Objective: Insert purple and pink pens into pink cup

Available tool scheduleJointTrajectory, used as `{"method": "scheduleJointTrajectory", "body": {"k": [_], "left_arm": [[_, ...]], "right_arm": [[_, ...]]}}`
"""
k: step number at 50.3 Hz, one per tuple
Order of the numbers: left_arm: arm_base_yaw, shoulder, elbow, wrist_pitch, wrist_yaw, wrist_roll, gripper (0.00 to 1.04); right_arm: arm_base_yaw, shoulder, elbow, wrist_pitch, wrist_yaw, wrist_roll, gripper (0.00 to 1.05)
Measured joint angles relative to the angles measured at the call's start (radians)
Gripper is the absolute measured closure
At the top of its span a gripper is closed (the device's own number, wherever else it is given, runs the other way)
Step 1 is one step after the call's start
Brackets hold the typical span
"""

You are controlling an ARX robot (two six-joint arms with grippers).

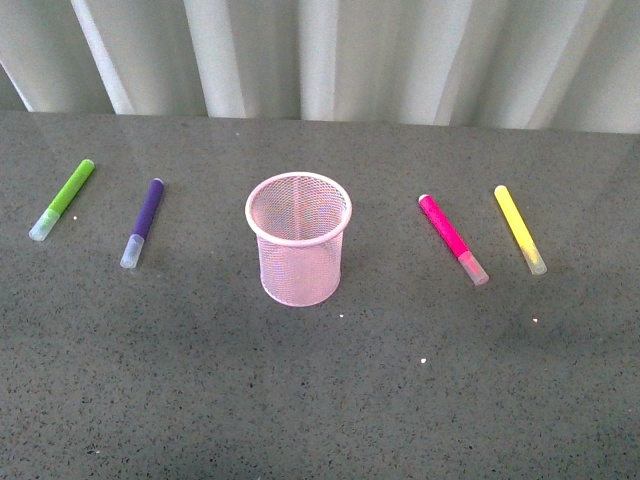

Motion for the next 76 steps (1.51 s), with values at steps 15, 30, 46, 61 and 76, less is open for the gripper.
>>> {"method": "scheduleJointTrajectory", "body": {"k": [15,30,46,61,76], "left_arm": [[0.000,0.000,0.000,0.000,0.000,0.000,0.07],[0.000,0.000,0.000,0.000,0.000,0.000,0.07],[0.000,0.000,0.000,0.000,0.000,0.000,0.07],[0.000,0.000,0.000,0.000,0.000,0.000,0.07],[-0.049,0.230,0.150,-0.240,-0.187,-0.109,0.07]], "right_arm": [[0.000,0.000,0.000,0.000,0.000,0.000,0.07],[0.000,0.000,0.000,0.000,0.000,0.000,0.07],[0.000,0.000,0.000,0.000,0.000,0.000,0.07],[0.000,0.000,0.000,0.000,0.000,0.000,0.07],[0.000,0.000,0.000,0.000,0.000,0.000,0.07]]}}
